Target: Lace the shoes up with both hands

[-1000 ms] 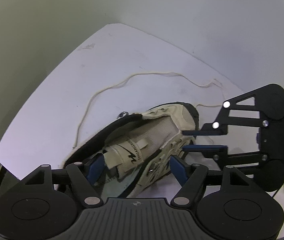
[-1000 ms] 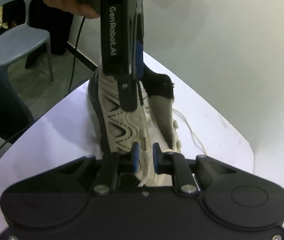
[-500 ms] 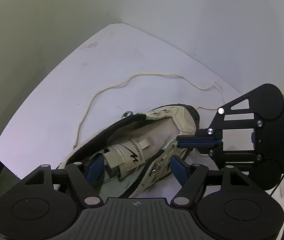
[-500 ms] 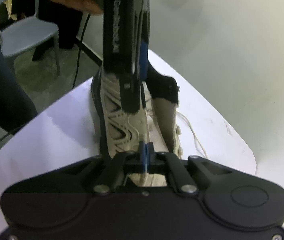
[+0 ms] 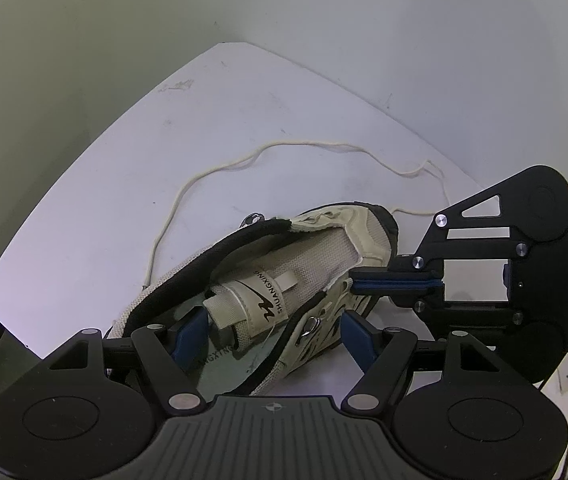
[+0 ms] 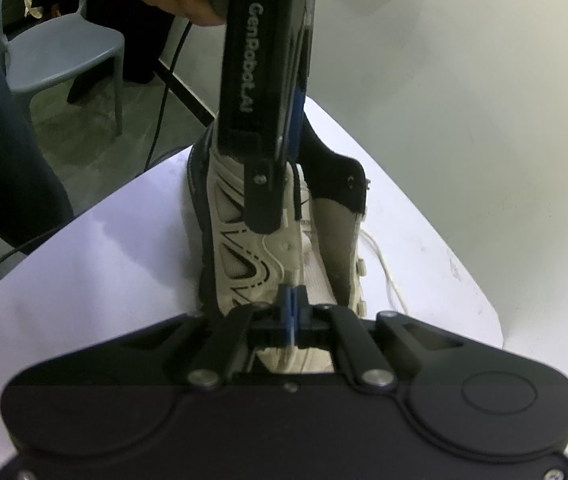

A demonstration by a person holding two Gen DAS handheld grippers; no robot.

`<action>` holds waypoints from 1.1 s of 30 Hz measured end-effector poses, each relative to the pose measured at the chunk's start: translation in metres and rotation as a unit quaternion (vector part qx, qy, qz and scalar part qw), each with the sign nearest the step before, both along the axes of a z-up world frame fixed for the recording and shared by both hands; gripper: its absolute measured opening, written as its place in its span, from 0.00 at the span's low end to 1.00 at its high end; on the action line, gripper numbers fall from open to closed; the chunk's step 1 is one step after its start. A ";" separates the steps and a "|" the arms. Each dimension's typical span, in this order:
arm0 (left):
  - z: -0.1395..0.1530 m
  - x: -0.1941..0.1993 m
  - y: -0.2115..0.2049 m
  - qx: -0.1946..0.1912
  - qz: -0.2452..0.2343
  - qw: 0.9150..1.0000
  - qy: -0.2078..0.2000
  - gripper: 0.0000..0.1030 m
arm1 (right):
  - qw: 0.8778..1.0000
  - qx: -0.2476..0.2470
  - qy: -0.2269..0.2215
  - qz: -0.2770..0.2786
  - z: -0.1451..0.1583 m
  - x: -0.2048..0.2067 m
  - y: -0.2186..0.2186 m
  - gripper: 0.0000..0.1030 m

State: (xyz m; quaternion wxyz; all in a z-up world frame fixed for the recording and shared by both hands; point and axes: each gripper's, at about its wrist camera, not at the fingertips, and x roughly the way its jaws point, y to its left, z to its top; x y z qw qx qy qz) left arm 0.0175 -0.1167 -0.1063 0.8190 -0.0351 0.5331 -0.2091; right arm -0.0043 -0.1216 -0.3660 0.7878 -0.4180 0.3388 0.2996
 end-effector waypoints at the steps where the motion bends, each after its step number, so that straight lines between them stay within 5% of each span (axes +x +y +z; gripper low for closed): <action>1: -0.001 0.001 -0.001 0.001 0.000 1.000 0.000 0.66 | 1.000 -0.001 -0.004 0.000 -0.001 -0.002 -0.001 0.00; 24: 0.000 0.002 -0.001 0.006 -0.003 1.000 0.002 0.67 | 1.000 0.023 -0.021 -0.005 -0.005 -0.010 -0.019 0.03; 33: -0.004 0.004 0.002 -0.002 -0.003 1.000 -0.005 0.67 | 0.999 0.047 0.008 -0.002 0.003 -0.004 -0.027 0.00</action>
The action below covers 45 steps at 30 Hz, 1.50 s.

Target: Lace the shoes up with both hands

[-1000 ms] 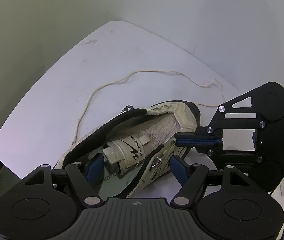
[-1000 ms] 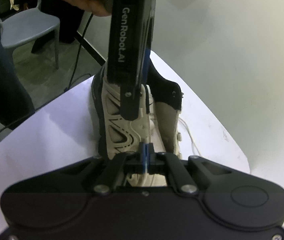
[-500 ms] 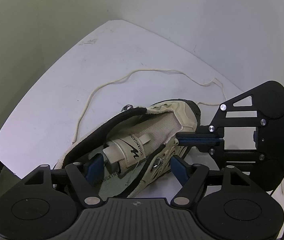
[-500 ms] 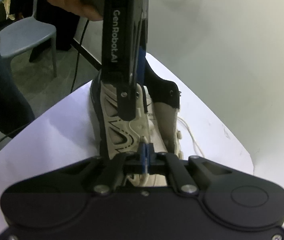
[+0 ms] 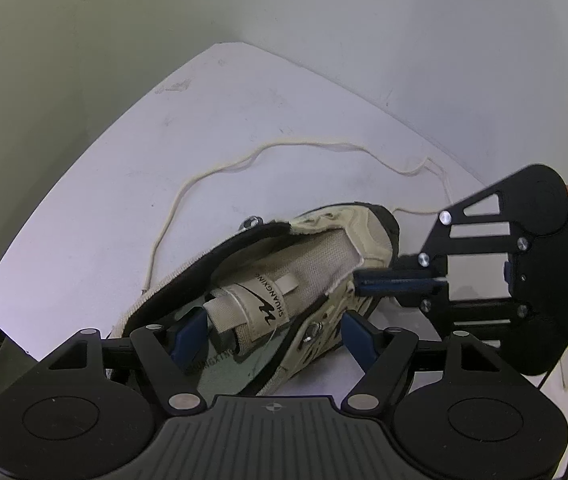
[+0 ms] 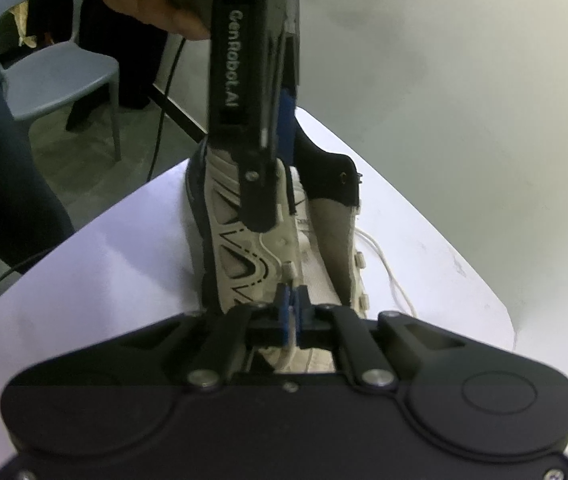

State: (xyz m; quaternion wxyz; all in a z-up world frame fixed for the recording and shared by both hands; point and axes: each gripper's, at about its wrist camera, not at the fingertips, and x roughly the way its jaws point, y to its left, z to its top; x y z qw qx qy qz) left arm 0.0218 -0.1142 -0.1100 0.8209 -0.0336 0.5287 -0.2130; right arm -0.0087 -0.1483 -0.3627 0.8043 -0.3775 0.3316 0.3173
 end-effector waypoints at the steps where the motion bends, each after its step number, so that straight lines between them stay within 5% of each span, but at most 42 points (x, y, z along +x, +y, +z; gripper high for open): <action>1: 0.000 0.001 0.001 -0.003 0.002 1.000 0.000 0.67 | 1.000 0.001 0.002 0.003 0.001 -0.001 -0.001 0.00; 18: -0.010 0.006 0.000 -0.004 0.014 1.000 0.001 0.67 | 1.000 -0.004 -0.018 0.012 -0.001 -0.006 -0.002 0.04; 33: -0.009 0.007 0.007 -0.007 0.018 1.000 0.001 0.67 | 0.999 0.044 -0.031 -0.002 0.012 -0.004 0.008 0.04; 45: 0.001 0.002 0.017 -0.002 0.007 1.000 -0.005 0.67 | 0.999 0.024 -0.039 -0.014 0.006 0.007 0.022 0.00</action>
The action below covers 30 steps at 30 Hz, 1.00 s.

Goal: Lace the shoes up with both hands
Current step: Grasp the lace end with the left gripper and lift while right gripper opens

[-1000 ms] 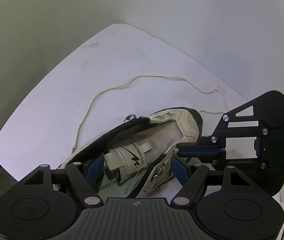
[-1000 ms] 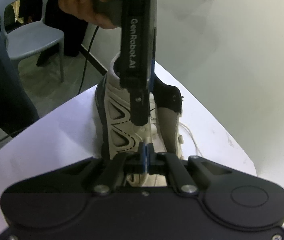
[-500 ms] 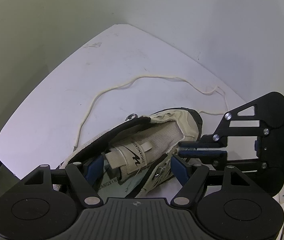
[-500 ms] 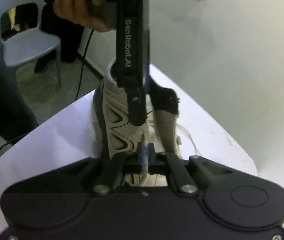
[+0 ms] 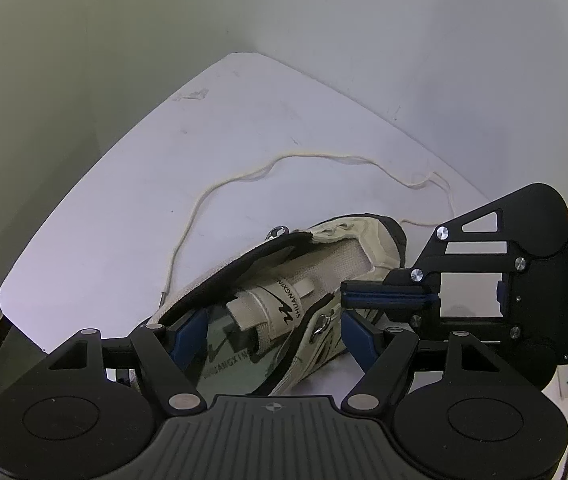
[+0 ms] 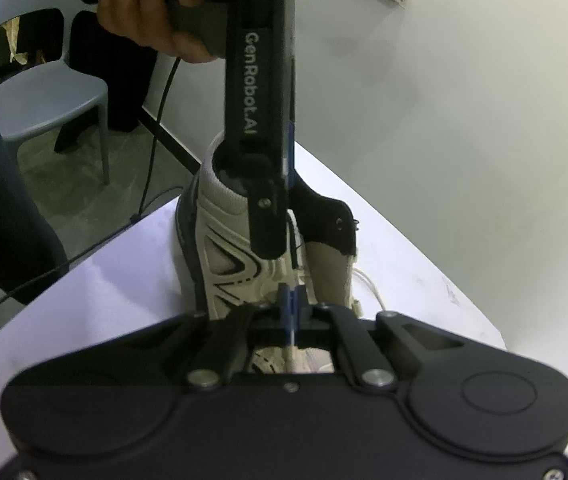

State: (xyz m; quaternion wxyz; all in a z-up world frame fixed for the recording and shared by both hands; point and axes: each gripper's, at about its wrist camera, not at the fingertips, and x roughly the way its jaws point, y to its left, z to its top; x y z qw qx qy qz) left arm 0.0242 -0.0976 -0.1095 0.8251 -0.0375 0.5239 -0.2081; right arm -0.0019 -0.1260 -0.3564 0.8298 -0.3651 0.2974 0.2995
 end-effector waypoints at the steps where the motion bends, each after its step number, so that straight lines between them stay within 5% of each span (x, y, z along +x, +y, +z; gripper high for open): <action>1: 0.005 -0.002 0.001 0.007 -0.004 1.000 -0.002 0.67 | 1.000 0.010 -0.001 0.000 0.005 -0.003 0.002 0.00; 8: 0.045 -0.017 0.008 0.030 -0.041 0.998 -0.021 0.67 | 0.998 0.054 0.008 -0.021 0.036 -0.037 0.028 0.00; 10: 0.059 -0.023 0.003 0.039 -0.065 0.996 -0.037 0.67 | 0.998 0.046 0.007 -0.046 0.036 -0.043 0.027 0.07; 12: 0.066 -0.027 -0.002 0.043 -0.076 0.995 -0.045 0.67 | 0.997 0.035 0.003 -0.068 0.033 -0.049 0.026 0.24; 18: 0.075 -0.043 -0.032 0.077 -0.122 0.985 -0.093 0.66 | 0.991 0.009 0.028 -0.130 0.027 -0.068 0.021 0.25; 21: 0.065 -0.052 -0.056 0.098 -0.134 0.978 -0.128 0.54 | 0.984 0.012 0.036 -0.171 0.032 -0.086 0.017 0.26; 24: 0.041 -0.064 -0.092 0.157 -0.152 0.960 -0.177 0.46 | 0.980 0.023 0.039 -0.195 0.038 -0.102 0.015 0.26; 28: 0.002 -0.074 -0.124 0.264 -0.192 0.915 -0.238 0.26 | 0.971 0.039 0.041 -0.231 0.045 -0.127 0.006 0.27; 30: -0.009 -0.076 -0.130 0.291 -0.212 0.900 -0.247 0.16 | 0.968 0.049 0.040 -0.245 0.048 -0.138 0.001 0.27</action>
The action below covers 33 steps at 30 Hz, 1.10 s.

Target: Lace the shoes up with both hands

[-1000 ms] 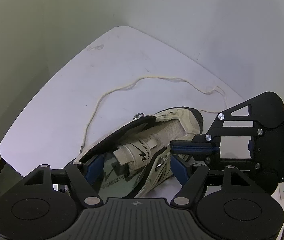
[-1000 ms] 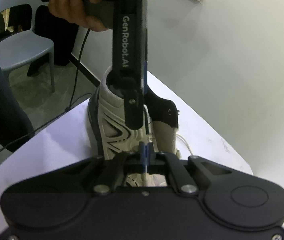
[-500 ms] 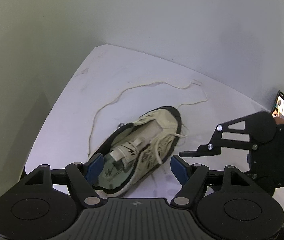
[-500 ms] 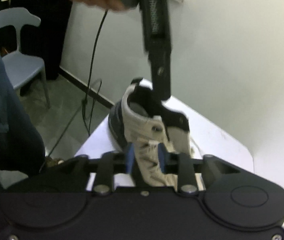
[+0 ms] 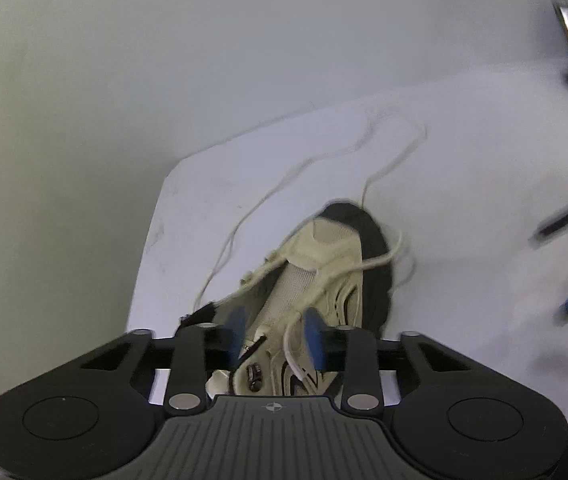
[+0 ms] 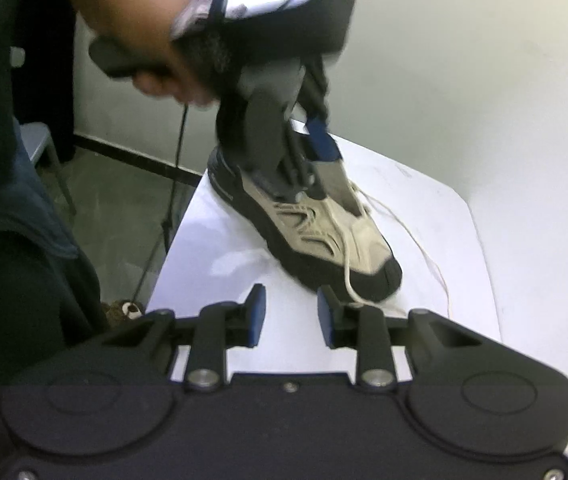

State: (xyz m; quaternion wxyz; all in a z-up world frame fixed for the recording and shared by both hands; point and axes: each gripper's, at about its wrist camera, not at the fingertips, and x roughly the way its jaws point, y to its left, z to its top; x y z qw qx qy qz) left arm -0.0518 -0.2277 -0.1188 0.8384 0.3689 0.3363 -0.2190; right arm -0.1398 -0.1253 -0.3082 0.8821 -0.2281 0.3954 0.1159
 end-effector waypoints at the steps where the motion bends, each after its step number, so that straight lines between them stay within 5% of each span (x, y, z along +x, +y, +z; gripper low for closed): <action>1: -0.006 -0.002 -0.003 0.023 -0.016 1.000 -0.014 0.15 | 1.000 0.006 -0.002 -0.006 0.000 -0.004 -0.003 0.27; 5: -0.006 -0.005 -0.002 0.056 -0.045 0.997 -0.028 0.00 | 0.999 0.039 -0.012 -0.029 -0.008 -0.012 -0.022 0.26; 9: 0.011 -0.011 0.002 0.069 -0.044 0.996 -0.022 0.00 | 0.998 0.046 -0.035 -0.034 -0.010 -0.010 -0.037 0.25; 15: 0.043 -0.015 0.039 0.047 0.061 0.997 0.019 0.00 | 0.994 0.072 -0.066 -0.045 -0.011 -0.010 -0.063 0.25; 22: 0.050 -0.027 0.098 0.032 0.189 0.979 0.077 0.03 | 0.995 0.077 -0.054 -0.042 -0.020 -0.024 -0.076 0.25; 23: 0.051 -0.030 0.101 0.022 0.194 0.977 0.083 0.09 | 0.995 0.076 -0.053 -0.040 -0.020 -0.025 -0.076 0.25; 26: 0.053 -0.040 0.093 -0.007 0.186 0.979 0.085 0.52 | 0.995 0.072 -0.052 -0.035 -0.017 -0.026 -0.075 0.25; 33: 0.045 -0.051 0.062 -0.019 0.124 0.990 0.069 0.54 | 0.996 0.055 -0.058 -0.037 -0.003 -0.025 -0.073 0.28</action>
